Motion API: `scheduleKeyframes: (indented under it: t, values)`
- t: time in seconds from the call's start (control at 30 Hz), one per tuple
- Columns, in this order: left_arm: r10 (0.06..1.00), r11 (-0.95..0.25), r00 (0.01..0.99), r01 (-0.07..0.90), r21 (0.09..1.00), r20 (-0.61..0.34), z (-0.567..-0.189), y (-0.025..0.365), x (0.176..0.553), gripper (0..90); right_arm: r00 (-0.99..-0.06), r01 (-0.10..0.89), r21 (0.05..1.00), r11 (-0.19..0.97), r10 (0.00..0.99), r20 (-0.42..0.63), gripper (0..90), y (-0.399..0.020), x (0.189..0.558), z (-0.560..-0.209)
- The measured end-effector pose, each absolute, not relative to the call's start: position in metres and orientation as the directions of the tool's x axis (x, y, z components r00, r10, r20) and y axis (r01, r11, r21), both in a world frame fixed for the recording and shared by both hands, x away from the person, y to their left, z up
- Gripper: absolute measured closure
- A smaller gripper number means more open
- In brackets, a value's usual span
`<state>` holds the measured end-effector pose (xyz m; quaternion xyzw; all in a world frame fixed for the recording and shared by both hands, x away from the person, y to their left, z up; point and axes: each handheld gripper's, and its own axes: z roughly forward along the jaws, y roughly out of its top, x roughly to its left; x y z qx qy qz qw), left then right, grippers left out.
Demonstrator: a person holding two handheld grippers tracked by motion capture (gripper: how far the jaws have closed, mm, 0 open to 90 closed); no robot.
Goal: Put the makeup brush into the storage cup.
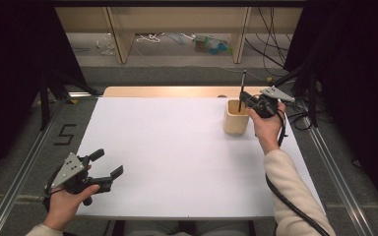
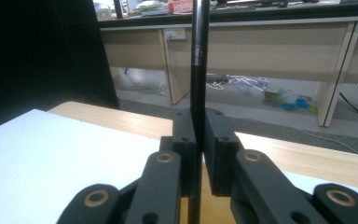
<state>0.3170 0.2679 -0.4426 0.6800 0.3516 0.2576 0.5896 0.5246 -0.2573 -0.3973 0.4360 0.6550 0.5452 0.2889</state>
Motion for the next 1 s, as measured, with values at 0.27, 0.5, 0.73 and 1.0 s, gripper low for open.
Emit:
scheduleKeyframes:
  t: [0.27,0.5,0.73,1.0]
  values:
    - [0.782,-0.058,0.62,0.175,0.983,-0.064,-0.4426,0.2679,0.317,8.2,-0.455,0.261,0.965,0.03,0.885,0.095,84.3,-0.2574,0.5249,-0.3982]
    - [0.782,-0.057,0.62,0.174,0.983,-0.064,-0.4425,0.2679,0.3169,8.2,-0.457,0.261,0.965,0.032,0.885,0.094,84.3,-0.2573,0.5248,-0.3987]
    - [0.782,-0.057,0.62,0.174,0.983,-0.064,-0.4426,0.2679,0.317,8.2,-0.455,0.261,0.965,0.035,0.886,0.091,84.3,-0.2578,0.5255,-0.4]
    - [0.782,-0.057,0.62,0.174,0.983,-0.065,-0.4426,0.268,0.317,8.2,-0.453,0.275,0.961,0.028,0.886,0.104,84.3,-0.2577,0.5252,-0.4004]
